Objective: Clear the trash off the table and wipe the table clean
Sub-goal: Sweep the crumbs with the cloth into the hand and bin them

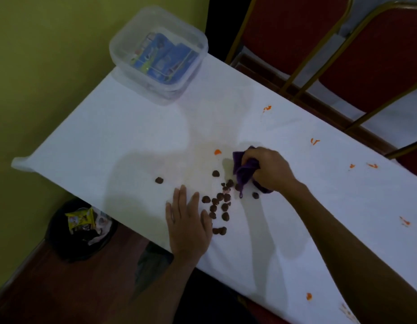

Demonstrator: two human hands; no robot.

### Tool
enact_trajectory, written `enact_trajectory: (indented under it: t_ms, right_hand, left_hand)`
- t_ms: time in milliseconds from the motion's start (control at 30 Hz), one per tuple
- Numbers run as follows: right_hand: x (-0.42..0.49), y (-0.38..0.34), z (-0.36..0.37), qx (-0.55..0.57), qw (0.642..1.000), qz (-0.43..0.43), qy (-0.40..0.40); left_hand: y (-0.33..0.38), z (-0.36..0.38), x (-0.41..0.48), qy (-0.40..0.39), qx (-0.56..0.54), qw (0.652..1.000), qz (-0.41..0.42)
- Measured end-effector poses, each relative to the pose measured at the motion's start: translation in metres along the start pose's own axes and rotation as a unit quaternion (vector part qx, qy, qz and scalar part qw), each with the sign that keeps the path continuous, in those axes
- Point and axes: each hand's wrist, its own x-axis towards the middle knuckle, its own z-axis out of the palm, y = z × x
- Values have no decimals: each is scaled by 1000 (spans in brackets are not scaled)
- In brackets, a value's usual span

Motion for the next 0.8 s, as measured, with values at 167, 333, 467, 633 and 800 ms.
enact_trajectory:
  t_ms: [167, 333, 467, 633, 800]
  right_hand:
    - [-10, 44, -4, -9, 988, 133, 78]
    - [-40, 16, 54, -9, 966, 243, 87]
    - [-44, -53, 89, 38, 979, 188, 66]
    - [-57, -85, 84, 114, 982, 132, 70]
    - [-120, -39, 77, 164, 944, 250, 140]
  left_hand:
    - [-1, 3, -1, 11, -5, 1000, 6]
    - [0, 3, -1, 5, 2, 1000, 4]
    - [-1, 3, -2, 11, -13, 1000, 11]
    - [-4, 2, -3, 7, -22, 1000, 18]
    - [-5, -2, -4, 16, -40, 999, 23]
